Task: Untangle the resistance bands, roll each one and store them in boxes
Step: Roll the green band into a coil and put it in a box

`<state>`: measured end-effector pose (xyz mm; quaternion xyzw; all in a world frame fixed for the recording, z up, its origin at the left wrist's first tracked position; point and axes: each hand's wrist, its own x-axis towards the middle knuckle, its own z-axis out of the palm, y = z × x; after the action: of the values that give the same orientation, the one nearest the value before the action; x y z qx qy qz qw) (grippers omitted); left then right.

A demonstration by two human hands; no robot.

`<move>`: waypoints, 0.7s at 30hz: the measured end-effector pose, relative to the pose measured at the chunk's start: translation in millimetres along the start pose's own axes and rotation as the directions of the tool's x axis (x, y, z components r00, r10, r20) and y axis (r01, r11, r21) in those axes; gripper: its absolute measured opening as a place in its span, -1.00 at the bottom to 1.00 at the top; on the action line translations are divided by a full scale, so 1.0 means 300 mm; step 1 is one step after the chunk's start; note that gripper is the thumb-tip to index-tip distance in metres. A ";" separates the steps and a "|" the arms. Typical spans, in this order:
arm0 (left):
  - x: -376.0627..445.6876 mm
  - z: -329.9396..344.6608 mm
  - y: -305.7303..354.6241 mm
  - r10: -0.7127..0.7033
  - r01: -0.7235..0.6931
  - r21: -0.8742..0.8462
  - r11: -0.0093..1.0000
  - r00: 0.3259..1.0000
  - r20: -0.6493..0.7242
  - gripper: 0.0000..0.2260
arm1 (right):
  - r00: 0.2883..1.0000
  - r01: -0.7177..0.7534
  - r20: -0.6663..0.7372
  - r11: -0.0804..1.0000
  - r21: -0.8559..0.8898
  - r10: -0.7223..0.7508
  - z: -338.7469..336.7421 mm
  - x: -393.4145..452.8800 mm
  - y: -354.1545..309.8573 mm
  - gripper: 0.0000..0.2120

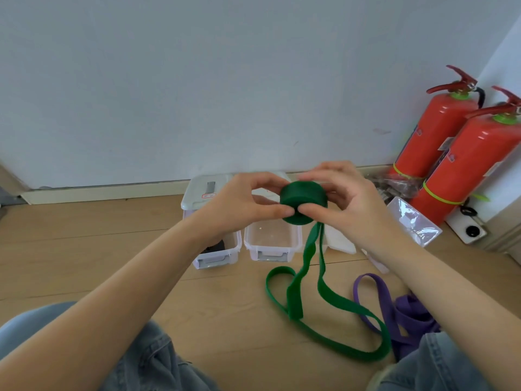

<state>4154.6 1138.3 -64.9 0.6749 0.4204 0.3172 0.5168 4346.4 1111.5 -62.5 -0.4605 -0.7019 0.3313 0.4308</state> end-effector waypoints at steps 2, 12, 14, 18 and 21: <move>0.000 -0.013 0.004 -0.009 0.008 -0.034 0.999 0.999 -0.039 -0.71 | 0.996 -0.091 -0.012 0.988 0.127 0.093 -0.003 0.000 0.002 -0.60; 0.006 -0.024 0.015 0.022 -0.030 -0.509 0.860 1.000 -0.021 -0.68 | 0.987 -0.138 -0.021 0.912 0.386 0.158 0.006 0.012 0.012 -0.67; 0.007 -0.017 0.016 0.030 -0.055 -0.541 0.839 0.998 -0.056 -0.68 | 0.987 -0.137 -0.012 0.892 0.431 0.157 0.009 0.011 0.007 -0.63; 0.015 0.012 0.016 -0.004 -0.061 -0.619 0.783 0.995 -0.103 -0.62 | 0.988 -0.034 -0.137 0.959 0.280 0.075 0.047 0.004 -0.010 -0.63; 0.010 0.032 -0.002 -0.053 0.002 -0.607 0.794 0.996 -0.067 -0.62 | 0.984 -0.020 -0.170 0.983 0.182 0.051 0.055 0.000 -0.005 -0.65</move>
<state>4164.1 1137.0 -68.0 0.4545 0.3266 0.4544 0.6930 4330.8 1109.8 -67.9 -0.4594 -0.6204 0.3593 0.5244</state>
